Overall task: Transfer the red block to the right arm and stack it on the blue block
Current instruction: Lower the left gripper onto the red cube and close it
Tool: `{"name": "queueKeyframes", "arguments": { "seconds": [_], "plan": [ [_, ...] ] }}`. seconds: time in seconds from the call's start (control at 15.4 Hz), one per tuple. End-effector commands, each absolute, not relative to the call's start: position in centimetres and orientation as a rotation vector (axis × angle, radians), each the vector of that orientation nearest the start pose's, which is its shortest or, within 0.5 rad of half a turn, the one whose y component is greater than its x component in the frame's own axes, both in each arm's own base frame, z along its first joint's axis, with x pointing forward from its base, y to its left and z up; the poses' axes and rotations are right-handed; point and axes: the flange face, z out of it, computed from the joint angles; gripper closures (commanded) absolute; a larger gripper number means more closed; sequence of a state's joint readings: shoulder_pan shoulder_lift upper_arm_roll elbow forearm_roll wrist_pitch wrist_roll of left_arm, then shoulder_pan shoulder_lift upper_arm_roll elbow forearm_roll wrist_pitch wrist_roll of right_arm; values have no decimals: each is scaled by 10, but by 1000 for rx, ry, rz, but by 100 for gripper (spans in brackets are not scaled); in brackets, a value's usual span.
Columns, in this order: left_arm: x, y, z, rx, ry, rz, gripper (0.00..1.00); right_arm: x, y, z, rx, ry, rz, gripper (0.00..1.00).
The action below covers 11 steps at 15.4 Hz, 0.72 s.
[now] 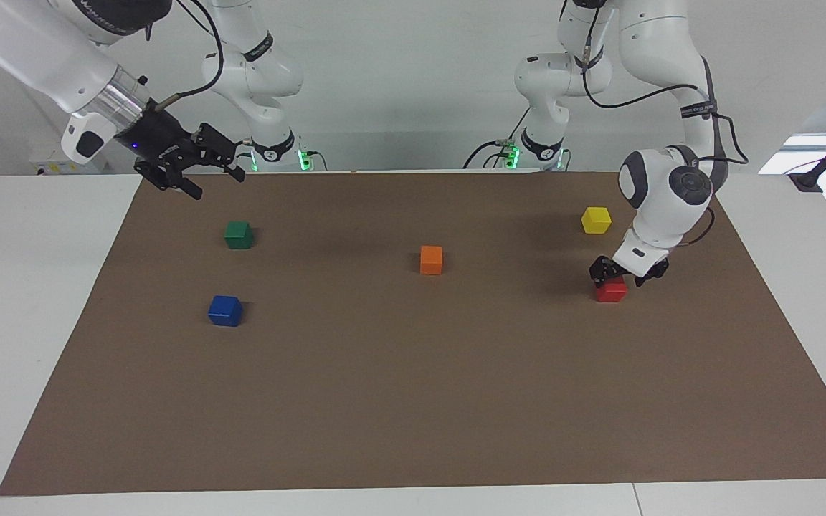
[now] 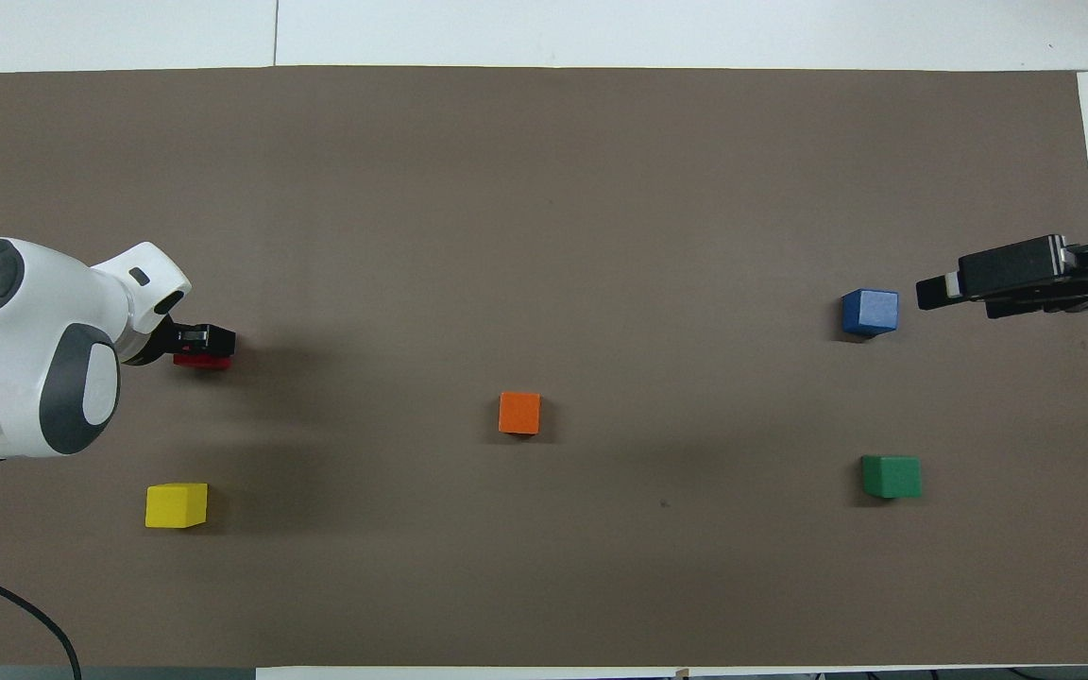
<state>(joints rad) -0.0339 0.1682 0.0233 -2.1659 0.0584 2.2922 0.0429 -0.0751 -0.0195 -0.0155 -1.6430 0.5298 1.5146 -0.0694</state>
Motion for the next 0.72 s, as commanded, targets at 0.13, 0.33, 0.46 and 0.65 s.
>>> {"name": "queueKeyframes", "arguments": {
  "seconds": [0.13, 0.33, 0.46, 0.65],
  "plan": [
    [551, -10, 300, -3081, 137, 78, 51, 541, -2, 580, -2316, 14, 86, 0],
    [556, -12, 307, -3159, 26, 102, 100, 538, -15, 550, -2103, 87, 141, 0],
    [564, -15, 330, -3255, -128, 188, 100, 533, -20, 536, -1958, 105, 160, 0],
    [582, -13, 397, -3296, -544, 358, 100, 523, -28, 521, -1798, 121, 185, 0]
  ]
}}
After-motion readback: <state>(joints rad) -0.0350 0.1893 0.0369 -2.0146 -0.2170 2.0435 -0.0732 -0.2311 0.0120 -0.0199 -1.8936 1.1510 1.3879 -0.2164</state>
